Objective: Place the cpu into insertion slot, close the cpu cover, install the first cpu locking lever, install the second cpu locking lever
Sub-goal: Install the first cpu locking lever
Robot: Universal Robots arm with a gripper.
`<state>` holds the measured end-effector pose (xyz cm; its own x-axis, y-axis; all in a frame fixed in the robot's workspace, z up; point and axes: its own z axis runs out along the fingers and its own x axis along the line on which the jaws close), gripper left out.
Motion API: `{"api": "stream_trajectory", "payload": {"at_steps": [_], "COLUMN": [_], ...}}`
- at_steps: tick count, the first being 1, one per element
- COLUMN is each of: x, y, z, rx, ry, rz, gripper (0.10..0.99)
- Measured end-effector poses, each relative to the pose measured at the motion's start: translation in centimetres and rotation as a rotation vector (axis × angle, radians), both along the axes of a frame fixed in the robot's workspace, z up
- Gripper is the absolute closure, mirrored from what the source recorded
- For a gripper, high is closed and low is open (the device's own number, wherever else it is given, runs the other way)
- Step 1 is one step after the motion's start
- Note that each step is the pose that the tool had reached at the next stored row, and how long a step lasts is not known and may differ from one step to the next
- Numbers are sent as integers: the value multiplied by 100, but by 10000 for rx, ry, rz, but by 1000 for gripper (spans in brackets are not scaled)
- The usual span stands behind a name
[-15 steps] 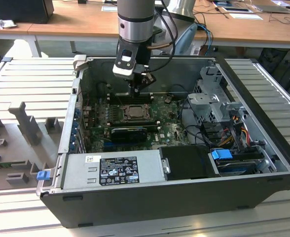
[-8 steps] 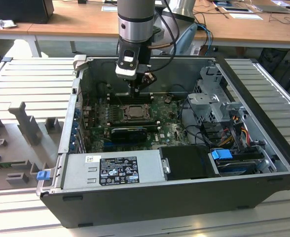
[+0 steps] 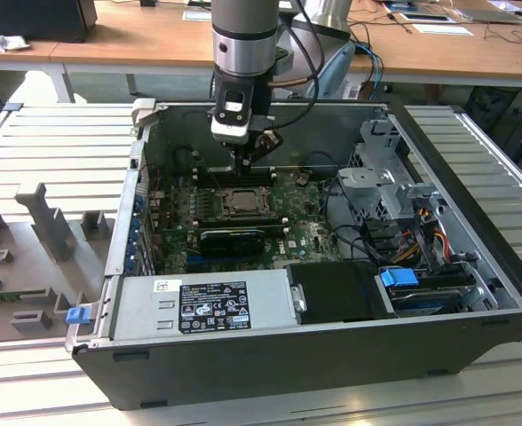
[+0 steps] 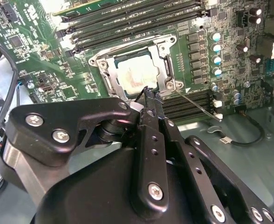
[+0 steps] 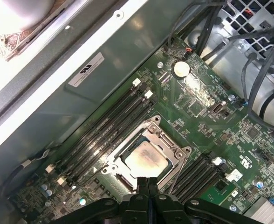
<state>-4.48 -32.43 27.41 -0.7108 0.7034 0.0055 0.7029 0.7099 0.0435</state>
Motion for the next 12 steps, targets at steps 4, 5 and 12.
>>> {"api": "stream_trajectory", "payload": {"at_steps": [4, 5, 12], "x": [0, 0, 0], "y": [0, 0, 0], "z": [0, 0, 0], "rx": [0, 0, 0], "ry": [0, 0, 0], "rz": [182, 220, 669], "gripper": [980, 980, 980]}}
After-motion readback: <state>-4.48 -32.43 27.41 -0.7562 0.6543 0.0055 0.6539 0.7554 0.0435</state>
